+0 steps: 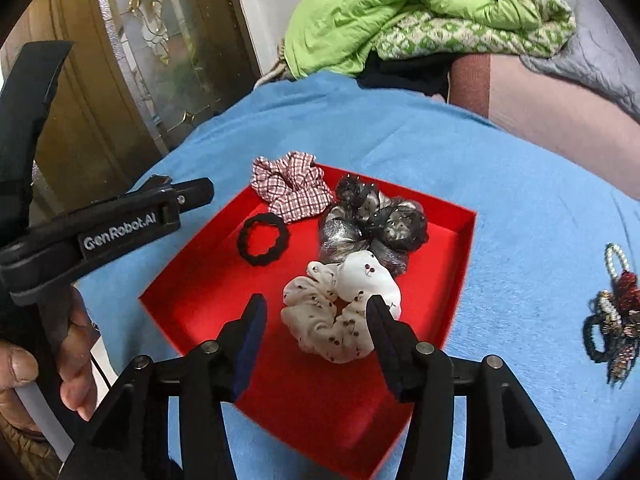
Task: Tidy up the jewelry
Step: 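Open both grippers to release the hair tie and scrunchie into the tray, then move both open grippers back toward the remaining clips and bracelet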
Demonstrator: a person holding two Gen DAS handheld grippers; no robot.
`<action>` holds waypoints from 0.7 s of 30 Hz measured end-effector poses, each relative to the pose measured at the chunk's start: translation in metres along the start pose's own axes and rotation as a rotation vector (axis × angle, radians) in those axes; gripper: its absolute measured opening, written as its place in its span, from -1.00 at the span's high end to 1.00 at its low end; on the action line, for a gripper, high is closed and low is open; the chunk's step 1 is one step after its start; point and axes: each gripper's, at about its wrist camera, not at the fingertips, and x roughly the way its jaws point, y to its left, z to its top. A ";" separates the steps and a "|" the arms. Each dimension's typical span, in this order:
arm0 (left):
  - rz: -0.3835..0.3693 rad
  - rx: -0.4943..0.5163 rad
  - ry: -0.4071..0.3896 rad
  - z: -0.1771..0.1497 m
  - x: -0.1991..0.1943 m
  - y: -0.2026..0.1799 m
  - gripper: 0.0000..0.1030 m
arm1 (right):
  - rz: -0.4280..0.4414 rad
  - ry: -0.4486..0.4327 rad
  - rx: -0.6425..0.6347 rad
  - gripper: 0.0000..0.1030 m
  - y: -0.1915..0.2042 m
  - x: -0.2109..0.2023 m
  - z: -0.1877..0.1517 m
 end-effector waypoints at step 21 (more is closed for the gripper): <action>0.018 -0.012 -0.281 -0.069 -0.120 -0.093 -0.24 | -0.446 -0.297 -0.002 -0.26 -0.073 -0.163 -0.067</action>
